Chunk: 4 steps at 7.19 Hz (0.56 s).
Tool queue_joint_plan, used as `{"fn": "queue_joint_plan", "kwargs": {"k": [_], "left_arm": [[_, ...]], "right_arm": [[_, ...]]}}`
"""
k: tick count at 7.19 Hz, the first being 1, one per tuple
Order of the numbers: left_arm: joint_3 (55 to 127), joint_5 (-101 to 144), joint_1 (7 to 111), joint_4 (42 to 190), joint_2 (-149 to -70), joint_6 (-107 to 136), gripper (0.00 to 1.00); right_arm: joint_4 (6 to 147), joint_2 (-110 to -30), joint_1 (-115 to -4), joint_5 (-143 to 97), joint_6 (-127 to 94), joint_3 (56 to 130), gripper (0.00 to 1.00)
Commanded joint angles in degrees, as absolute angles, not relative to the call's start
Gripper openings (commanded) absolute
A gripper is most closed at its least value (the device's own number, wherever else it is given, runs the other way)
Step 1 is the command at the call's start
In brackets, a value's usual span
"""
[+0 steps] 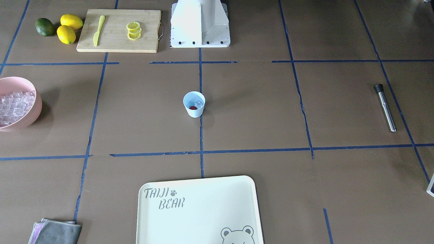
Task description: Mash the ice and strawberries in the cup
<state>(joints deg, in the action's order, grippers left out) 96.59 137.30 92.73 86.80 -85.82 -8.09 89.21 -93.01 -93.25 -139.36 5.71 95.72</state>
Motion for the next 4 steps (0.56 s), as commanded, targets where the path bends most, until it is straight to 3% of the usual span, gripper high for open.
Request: {"fn": "queue_joint_plan", "kwargs": {"k": [1,4], "left_arm": [[96.6,137.0,92.7,86.8,-85.8,-8.1,1.00],[96.7,136.5,92.7,86.8,-85.8,-8.1,1.00]], "right_arm": [[89.2,-93.0,-93.3,-139.3,5.7,95.7,0.99],[89.2,-93.1,-93.3,-139.3,5.7,95.7,0.99]]}}
